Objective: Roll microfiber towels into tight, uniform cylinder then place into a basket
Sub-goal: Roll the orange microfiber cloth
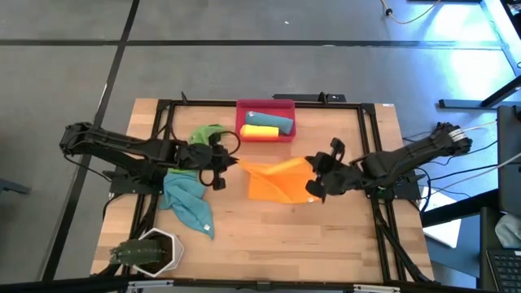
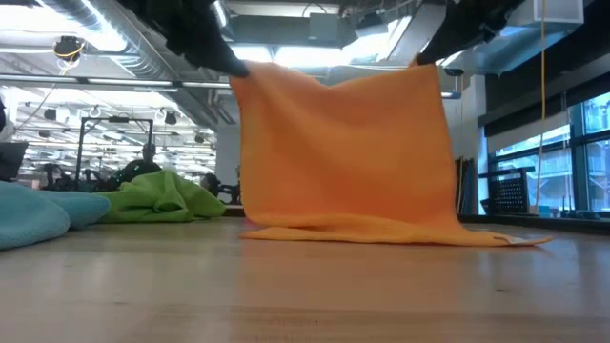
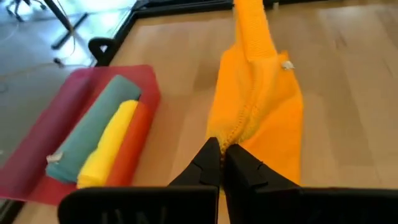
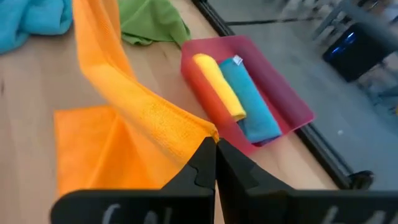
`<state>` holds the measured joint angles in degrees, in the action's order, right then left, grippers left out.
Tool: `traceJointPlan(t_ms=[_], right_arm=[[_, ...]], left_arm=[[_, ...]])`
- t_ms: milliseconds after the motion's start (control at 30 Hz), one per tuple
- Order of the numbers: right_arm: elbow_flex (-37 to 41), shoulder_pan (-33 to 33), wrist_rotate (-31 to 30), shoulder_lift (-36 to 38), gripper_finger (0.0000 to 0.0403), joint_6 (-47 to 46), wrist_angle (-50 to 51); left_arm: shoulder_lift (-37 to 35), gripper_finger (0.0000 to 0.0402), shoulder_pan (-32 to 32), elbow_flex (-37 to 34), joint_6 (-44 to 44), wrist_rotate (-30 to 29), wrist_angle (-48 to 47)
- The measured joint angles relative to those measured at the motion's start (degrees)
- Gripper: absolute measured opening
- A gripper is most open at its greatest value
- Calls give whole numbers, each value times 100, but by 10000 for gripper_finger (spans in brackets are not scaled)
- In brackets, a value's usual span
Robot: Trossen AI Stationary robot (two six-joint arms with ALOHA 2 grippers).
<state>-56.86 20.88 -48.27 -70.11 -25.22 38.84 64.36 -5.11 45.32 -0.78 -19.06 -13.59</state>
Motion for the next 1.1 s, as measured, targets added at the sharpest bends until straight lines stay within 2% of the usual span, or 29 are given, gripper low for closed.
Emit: traceJointPlan(t_ms=[133, 267, 367, 600, 833, 1100], right_arm=[[0, 47, -484, -28, 5, 5, 232], [0, -179, -931, 26, 5, 0, 739], [0, -478, -1048, 51, 5, -32, 1116], [0, -958, -1041, 51, 5, 162, 1309], [0, -1193, -1193, 95, 5, 472, 1394], [0, -1361, -1167, 529, 5, 554, 1497]], left_arm=[[0, 0, 106, 0, 285, -536, 119], [0, 0, 454, 0, 633, -953, 350], [33, 0, 813, 0, 911, -815, 632], [322, 0, 1399, 2, 1402, 364, 1149], [625, 0, 1519, 2, 1883, 169, 1465], [669, 0, 1689, 2, 1948, 21, 1992]])
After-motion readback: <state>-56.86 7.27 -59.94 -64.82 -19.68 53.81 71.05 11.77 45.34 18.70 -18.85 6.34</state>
